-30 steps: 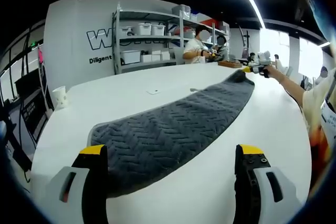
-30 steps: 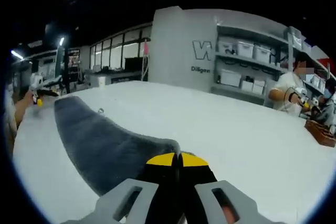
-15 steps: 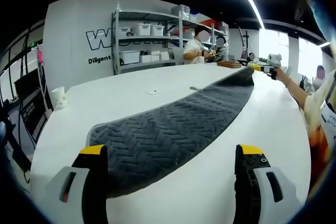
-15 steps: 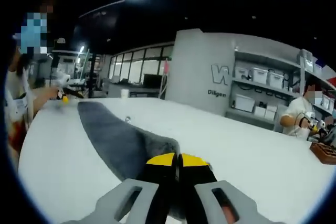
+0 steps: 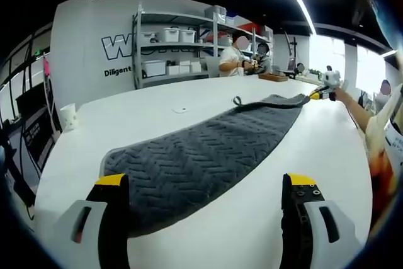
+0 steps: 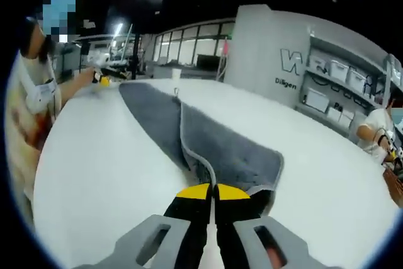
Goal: Open the folded towel by lifting each exposed corner and separating the folded layers until the towel lies flat within the target outline without major curled edges
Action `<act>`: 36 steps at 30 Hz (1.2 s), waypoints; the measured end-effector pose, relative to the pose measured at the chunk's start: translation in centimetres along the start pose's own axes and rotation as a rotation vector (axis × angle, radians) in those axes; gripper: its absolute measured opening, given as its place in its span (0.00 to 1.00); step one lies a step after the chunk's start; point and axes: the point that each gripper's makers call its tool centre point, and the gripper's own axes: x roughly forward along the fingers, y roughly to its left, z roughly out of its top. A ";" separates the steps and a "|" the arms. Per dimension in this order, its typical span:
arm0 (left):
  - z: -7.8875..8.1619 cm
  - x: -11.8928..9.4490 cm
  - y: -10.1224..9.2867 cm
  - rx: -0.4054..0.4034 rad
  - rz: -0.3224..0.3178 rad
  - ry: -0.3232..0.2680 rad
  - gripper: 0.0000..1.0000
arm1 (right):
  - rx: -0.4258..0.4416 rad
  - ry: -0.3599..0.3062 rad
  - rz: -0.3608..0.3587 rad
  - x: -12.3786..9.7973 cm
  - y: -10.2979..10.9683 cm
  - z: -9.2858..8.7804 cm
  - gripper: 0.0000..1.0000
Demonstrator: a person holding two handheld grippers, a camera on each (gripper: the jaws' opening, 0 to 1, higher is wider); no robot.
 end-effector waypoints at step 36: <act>-0.2 -0.3 -0.6 0.014 -0.022 0.011 1.00 | -0.013 0.032 -0.066 0.1 2.6 2.9 0.66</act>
